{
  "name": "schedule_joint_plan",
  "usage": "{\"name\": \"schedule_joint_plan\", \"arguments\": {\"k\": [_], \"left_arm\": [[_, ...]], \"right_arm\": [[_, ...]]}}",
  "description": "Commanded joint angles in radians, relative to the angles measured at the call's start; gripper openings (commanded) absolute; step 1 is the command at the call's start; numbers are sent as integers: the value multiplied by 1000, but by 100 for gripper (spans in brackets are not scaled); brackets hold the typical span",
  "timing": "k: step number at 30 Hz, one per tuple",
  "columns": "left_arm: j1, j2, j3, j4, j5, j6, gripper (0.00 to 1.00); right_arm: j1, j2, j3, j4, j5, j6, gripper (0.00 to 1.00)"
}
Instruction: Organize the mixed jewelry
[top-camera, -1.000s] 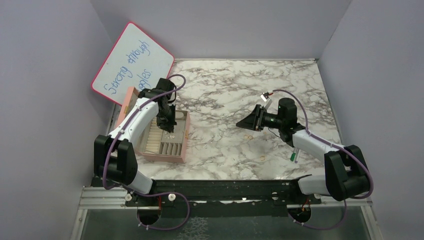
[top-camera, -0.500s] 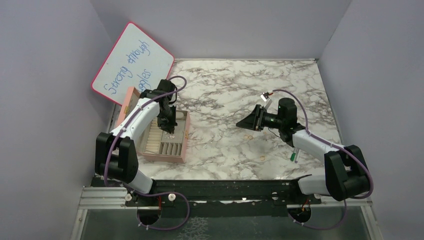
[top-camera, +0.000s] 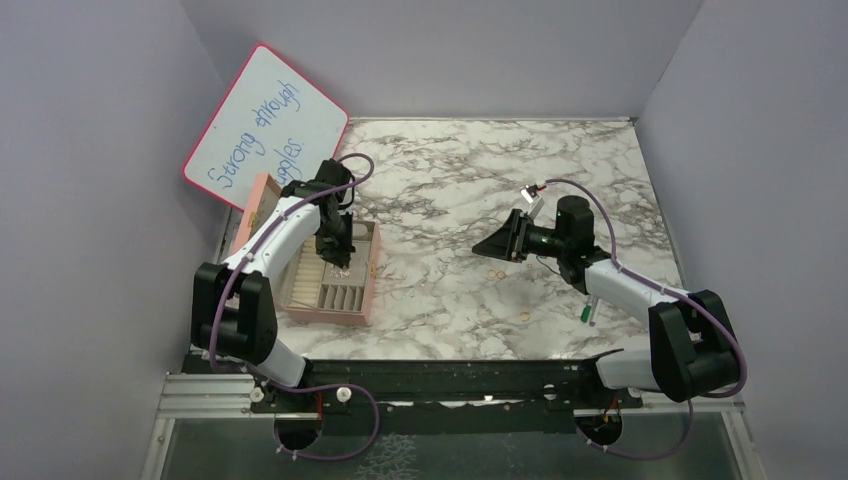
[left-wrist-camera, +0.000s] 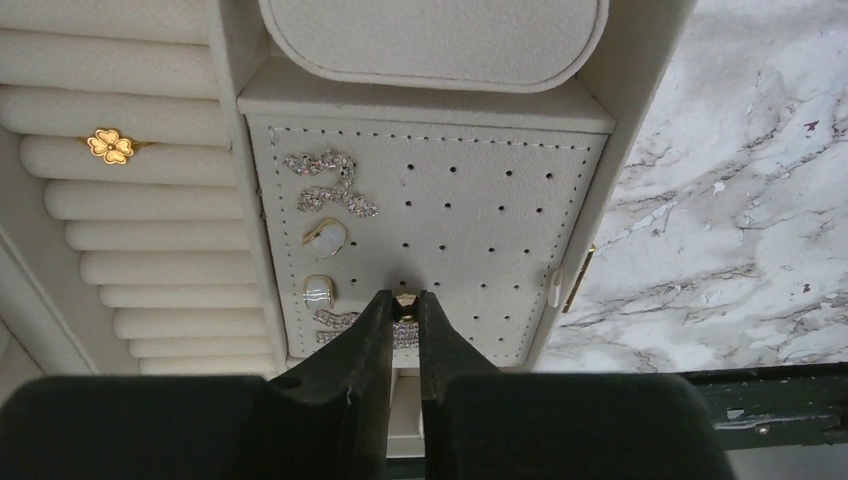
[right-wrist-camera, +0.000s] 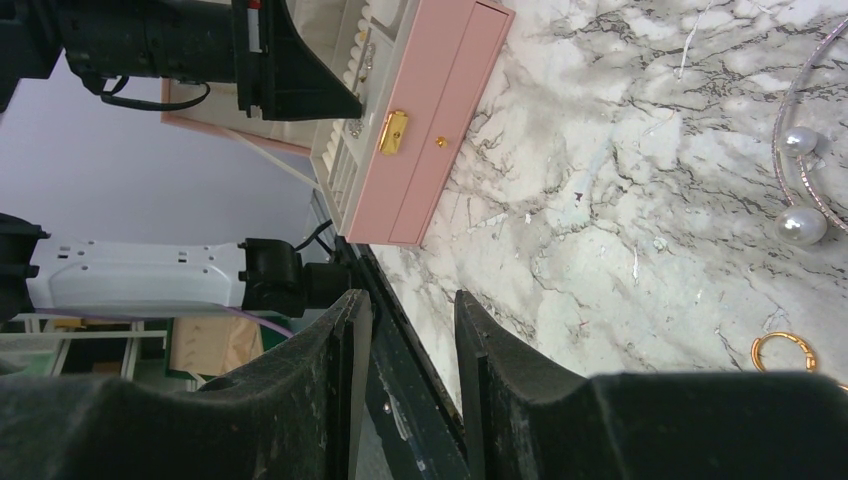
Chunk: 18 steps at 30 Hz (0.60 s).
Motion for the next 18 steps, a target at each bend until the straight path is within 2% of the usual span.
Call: {"name": "schedule_joint_plan", "arguments": {"k": [1,8,18], "left_arm": [[5,8,0,17,30,-6,16],[5,3,1,17,42,-9,26],[5,-10,-3,21,96,-16,29]], "right_arm": [[3,-17,20,19,-7,-22,41],[3,-21,10,43,-22,-14,41],[3,-29,6,41,-16,-15,41]]}}
